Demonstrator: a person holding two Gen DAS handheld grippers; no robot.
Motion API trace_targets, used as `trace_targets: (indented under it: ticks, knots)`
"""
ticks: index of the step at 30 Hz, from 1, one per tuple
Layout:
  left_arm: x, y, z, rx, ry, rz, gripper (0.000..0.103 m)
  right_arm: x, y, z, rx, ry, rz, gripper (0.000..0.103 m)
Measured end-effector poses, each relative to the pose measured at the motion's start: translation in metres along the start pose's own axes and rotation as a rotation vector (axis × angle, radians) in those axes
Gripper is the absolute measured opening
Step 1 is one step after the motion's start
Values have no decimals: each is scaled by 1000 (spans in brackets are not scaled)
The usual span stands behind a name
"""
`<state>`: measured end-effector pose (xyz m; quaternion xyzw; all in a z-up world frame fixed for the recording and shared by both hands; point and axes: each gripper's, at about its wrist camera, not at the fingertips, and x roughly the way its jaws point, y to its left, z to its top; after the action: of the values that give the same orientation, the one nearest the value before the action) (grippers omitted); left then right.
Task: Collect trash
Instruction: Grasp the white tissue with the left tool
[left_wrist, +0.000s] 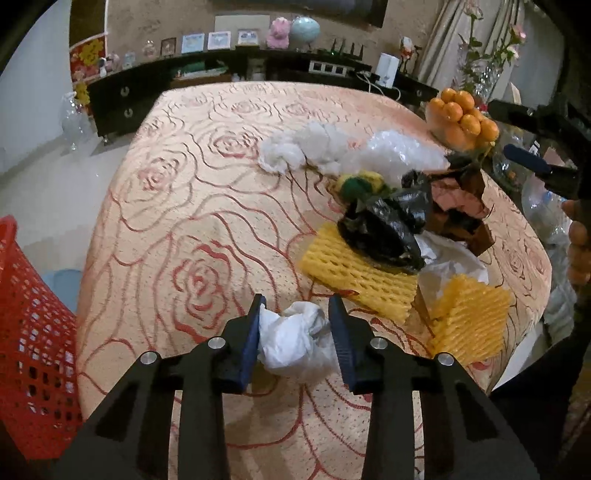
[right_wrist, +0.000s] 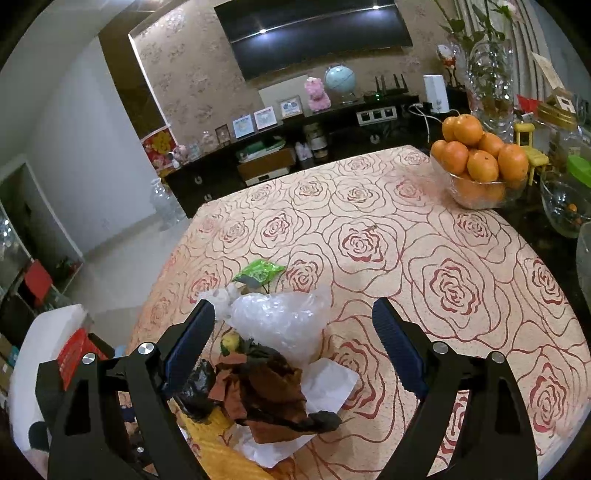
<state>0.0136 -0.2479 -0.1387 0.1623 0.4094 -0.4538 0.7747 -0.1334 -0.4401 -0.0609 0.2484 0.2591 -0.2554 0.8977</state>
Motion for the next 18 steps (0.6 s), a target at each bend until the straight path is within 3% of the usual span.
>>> trace_targets:
  ticks: [4, 10, 18]
  knots:
    - [-18, 7, 6, -8, -57, 15, 34, 2, 4, 0, -11, -2, -17, 84]
    - [-49, 24, 21, -7, -177, 109, 34, 16, 6, 5, -24, 32, -32, 84]
    - [-76, 43, 34, -26, -286, 172, 34, 73, 28, 29, -127, 163, 31, 84]
